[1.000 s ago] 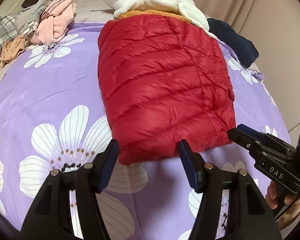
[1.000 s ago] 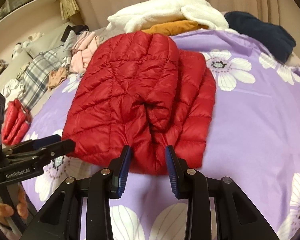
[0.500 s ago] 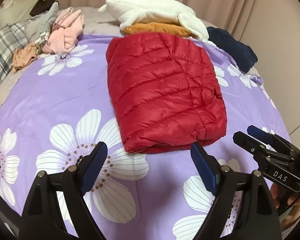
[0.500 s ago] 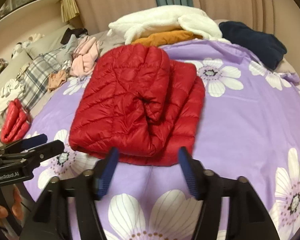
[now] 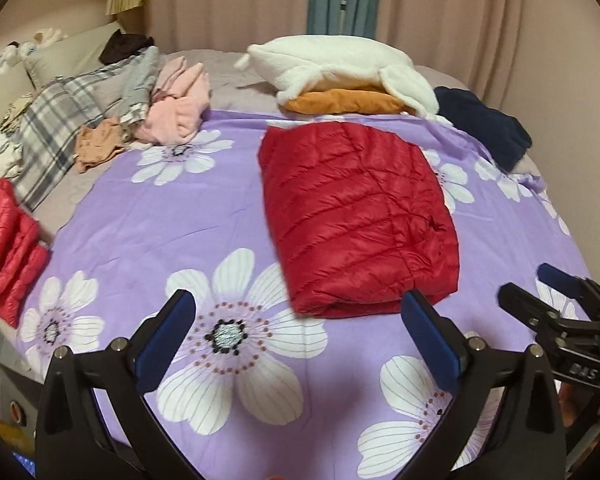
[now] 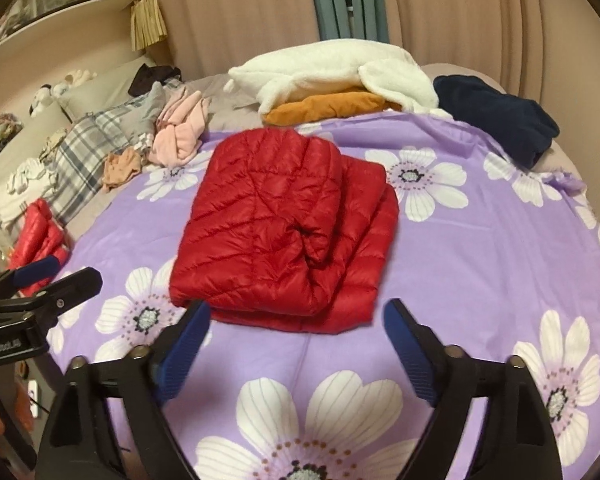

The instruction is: Fold large clothes

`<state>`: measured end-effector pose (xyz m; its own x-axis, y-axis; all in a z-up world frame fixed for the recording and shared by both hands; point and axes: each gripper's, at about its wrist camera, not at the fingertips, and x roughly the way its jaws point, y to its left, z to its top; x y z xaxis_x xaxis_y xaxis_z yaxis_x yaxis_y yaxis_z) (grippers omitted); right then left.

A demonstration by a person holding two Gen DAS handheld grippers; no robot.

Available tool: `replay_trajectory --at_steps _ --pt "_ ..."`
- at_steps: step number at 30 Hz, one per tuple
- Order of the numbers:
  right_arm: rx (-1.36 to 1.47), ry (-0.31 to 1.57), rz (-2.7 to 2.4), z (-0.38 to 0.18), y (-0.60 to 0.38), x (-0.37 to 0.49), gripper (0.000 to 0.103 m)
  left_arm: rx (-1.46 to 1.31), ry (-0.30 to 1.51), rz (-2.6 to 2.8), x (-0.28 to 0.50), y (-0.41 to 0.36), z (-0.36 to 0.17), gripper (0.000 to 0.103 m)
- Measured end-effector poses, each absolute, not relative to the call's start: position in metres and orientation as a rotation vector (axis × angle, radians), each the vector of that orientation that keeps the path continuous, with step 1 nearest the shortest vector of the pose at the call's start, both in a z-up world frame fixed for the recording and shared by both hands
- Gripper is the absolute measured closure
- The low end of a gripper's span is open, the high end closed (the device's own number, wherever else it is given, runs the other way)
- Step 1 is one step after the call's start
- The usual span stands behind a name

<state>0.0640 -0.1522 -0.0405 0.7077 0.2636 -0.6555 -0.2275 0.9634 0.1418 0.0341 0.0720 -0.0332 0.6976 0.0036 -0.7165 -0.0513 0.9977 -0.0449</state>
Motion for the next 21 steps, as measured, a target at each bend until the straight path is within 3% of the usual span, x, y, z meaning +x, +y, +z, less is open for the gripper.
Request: replay_trajectory --at_steps 4,21 --pt "0.044 0.723 0.264 -0.028 -0.151 0.056 0.003 -0.055 0.835 0.072 0.029 0.075 -0.026 0.000" --pt "0.002 0.709 0.257 -0.011 -0.139 0.034 0.001 -0.048 0.867 0.028 0.016 0.064 -0.018 0.000"
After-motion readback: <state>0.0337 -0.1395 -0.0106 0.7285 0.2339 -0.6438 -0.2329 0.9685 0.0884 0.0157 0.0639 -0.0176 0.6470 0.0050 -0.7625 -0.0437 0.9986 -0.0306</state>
